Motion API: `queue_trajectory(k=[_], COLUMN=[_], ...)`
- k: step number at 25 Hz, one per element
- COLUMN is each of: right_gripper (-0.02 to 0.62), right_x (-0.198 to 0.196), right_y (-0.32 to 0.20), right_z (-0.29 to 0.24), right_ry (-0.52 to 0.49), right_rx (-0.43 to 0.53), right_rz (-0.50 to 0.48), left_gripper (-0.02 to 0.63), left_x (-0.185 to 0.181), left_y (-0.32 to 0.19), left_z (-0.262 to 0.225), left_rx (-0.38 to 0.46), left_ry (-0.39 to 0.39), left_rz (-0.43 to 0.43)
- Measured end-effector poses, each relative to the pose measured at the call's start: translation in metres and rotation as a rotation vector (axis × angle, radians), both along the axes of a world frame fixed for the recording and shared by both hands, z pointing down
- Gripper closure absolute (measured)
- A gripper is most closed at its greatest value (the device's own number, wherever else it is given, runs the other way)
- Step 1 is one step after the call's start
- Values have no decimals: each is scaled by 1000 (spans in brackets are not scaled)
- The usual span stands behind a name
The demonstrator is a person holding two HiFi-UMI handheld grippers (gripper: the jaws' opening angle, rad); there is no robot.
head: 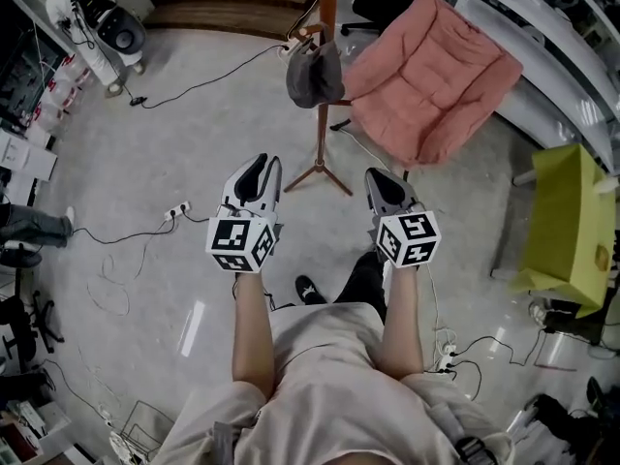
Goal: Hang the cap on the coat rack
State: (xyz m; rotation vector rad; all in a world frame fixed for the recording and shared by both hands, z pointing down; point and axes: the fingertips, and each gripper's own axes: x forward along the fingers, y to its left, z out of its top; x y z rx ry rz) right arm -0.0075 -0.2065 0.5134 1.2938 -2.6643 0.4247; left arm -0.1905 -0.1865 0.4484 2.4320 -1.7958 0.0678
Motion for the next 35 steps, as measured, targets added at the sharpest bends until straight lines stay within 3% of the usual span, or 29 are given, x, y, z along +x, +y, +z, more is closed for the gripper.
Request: queue_trajectory(k=[5, 9, 20, 27, 35], right_gripper=[591, 591, 591, 591, 591], right_x=[-10, -21, -54, -30, -18], right_y=[-7, -10, -6, -6, -8], right_z=[-10, -27, -38, -33, -27], right_ry=[-9, 22, 40, 19, 29], right_rx=[19, 54, 98, 71, 48], right_rz=[17, -29, -163, -89, -32], left_gripper=[522, 522, 522, 530, 600], left_x=[-4, -6, -17, -2, 3], left_y=[4, 10, 9, 9, 8], left_z=[-11, -21, -33, -29, -29], left_rx=[29, 73, 101, 97, 100], left_ry=[-20, 0, -42, -35, -27], left_rz=[16, 9, -15, 10, 19])
